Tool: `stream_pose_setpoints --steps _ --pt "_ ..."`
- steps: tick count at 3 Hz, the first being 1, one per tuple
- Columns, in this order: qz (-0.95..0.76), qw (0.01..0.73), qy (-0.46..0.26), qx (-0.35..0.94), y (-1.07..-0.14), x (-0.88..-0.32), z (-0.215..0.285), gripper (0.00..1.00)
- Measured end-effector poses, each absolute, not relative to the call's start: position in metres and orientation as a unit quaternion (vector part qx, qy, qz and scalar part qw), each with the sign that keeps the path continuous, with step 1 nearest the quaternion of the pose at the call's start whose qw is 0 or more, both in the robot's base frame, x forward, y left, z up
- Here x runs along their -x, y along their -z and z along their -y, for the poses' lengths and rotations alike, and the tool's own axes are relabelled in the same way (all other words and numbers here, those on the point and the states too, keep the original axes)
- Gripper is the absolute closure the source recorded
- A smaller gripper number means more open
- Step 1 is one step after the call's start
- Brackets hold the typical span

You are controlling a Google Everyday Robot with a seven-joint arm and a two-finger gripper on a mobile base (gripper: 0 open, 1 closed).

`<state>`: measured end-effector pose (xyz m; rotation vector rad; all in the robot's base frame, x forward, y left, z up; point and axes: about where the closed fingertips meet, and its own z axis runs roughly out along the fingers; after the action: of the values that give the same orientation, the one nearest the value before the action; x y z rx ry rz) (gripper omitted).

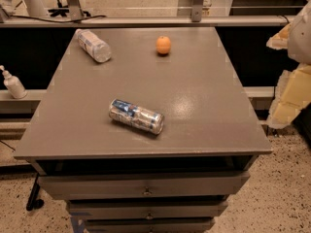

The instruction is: Place redbull can upright

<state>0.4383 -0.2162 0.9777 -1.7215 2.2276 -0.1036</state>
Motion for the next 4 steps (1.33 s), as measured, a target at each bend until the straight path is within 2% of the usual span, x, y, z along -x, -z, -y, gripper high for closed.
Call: stream_pose_setpoints --steps 1,2,4 --pt "-0.780 0.166 0.039 0.602 -0.979 -0.441 0.213 0.00" --pt "-0.780 0.173 0.029 0.601 -0.972 -0.455 0.182 0.00" --pt "-0.791 0.171 -0.016 0.587 -0.910 -0.483 0.086 0.00"
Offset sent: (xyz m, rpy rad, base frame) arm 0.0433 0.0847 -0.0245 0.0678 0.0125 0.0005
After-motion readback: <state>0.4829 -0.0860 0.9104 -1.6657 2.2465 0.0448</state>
